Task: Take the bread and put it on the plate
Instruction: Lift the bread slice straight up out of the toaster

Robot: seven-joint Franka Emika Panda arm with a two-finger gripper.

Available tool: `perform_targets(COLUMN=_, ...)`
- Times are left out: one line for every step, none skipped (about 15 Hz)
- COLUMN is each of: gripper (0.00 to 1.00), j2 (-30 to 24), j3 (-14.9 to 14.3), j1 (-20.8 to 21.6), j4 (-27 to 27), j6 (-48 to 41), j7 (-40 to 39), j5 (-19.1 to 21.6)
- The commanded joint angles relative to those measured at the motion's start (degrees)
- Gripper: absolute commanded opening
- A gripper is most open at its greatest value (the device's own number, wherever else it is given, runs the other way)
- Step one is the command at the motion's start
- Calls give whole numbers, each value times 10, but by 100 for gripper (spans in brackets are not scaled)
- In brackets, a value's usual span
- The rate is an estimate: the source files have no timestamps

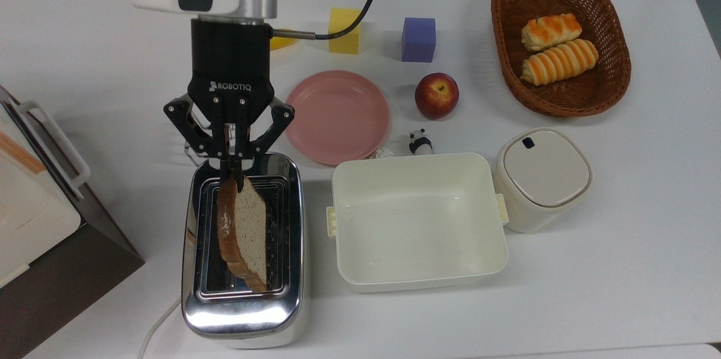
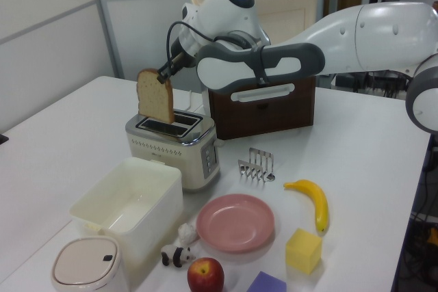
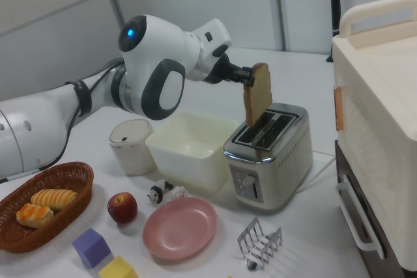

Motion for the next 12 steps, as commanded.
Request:
perform_targets(gripper=0, j2=-32, j3=-1, j1=4, j4=-19, j6=-20, j7=10, j5=13)
perform_targets(gripper=0, j2=-38, j3=0, j1=3, j4=-19, j6=-39, j7=10, j5=13)
perform_targets(gripper=0, j2=-48, j3=0, j1=3, j4=-19, j6=-64, j7=8, j5=13)
perform_targets(gripper=0, j2=-58, j3=0, j1=2, j4=-19, j6=-91, j7=7, j5=13)
perform_targets(gripper=0, j2=-70, j3=0, j1=2, j4=-19, j6=-122, j7=1, j5=13)
perform_targets(gripper=0, j2=-80, j3=0, j1=2, j4=-19, j6=-152, j7=-12, j5=13)
perform_targets(gripper=0, j2=-89, j3=0, j1=2, j4=-19, j6=-184, j7=-28, j5=14)
perform_targets(gripper=0, j2=-98, j3=-1, j1=2, j4=-19, j6=-218, j7=-45, j5=18)
perform_targets(gripper=0, j2=-109, j3=-1, j1=2, j4=-19, j6=-248, j7=-67, j5=29)
perform_targets(gripper=0, j2=-118, j3=-2, j1=2, j4=-21, j6=-277, j7=-94, j5=41)
perform_targets(gripper=0, j2=-127, j3=-3, j1=2, j4=-21, j6=-307, j7=-118, j5=49)
perform_targets(gripper=0, j2=-132, j3=-3, j1=1, j4=-22, j6=-336, j7=-134, j5=53)
